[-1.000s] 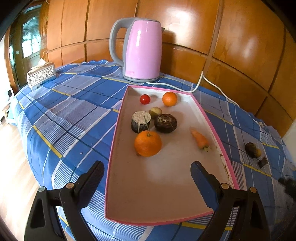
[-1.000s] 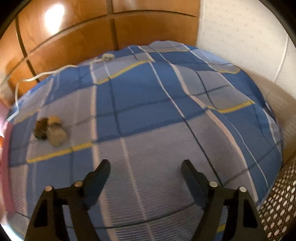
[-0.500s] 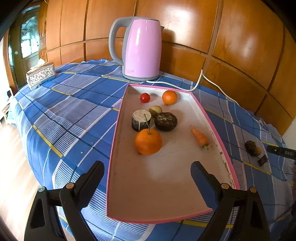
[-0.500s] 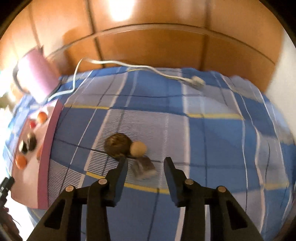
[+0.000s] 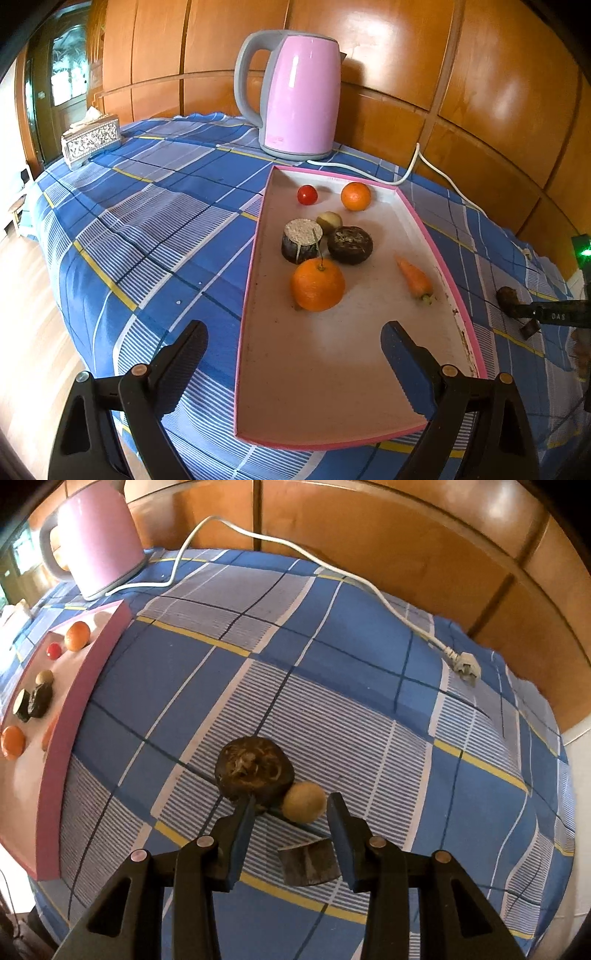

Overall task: Organize fruits
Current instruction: 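Reach the right tool to the second small yellow fruit and close on it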

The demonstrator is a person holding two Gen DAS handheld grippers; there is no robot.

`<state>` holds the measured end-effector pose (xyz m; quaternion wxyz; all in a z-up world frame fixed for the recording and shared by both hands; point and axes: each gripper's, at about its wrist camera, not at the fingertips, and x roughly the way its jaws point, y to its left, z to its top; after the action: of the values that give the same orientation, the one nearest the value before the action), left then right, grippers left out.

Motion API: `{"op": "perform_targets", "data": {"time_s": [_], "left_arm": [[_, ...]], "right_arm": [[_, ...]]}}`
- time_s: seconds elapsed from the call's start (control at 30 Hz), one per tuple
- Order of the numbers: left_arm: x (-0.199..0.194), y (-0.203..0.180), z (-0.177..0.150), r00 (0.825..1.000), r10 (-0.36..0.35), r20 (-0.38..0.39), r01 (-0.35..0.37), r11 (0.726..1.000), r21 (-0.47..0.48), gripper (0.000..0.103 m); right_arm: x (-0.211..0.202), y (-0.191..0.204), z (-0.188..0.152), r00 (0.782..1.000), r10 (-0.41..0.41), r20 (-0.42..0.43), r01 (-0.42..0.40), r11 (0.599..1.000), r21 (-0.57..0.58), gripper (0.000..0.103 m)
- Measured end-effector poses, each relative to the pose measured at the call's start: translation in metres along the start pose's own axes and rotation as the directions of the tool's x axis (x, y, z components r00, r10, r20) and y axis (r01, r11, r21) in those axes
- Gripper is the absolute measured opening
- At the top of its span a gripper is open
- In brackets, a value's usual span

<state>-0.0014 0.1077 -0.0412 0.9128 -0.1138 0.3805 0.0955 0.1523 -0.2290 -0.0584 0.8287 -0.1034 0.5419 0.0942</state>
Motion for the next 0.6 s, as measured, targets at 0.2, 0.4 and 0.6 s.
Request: {"op": "perform_targets", "data": {"time_s": [0.2, 0.4, 0.6], "left_arm": [[0.002, -0.001, -0.001, 1.0, 0.002, -0.008, -0.002, 1.0, 0.004, 0.095], [0.005, -0.002, -0.003, 0.999, -0.003, -0.033, 0.003, 1.0, 0.0, 0.096], [0.004, -0.002, -0.003, 0.999, -0.002, -0.032, 0.002, 1.0, 0.003, 0.096]], "right_arm": [[0.005, 0.001, -0.008, 1.0, 0.007, -0.023, -0.008, 0.999, -0.031, 0.041], [0.012, -0.001, -0.006, 1.0, 0.017, -0.015, -0.017, 1.0, -0.013, 0.034], [0.01, -0.005, -0.006, 1.0, 0.004, 0.014, -0.004, 1.0, 0.006, 0.025]]}}
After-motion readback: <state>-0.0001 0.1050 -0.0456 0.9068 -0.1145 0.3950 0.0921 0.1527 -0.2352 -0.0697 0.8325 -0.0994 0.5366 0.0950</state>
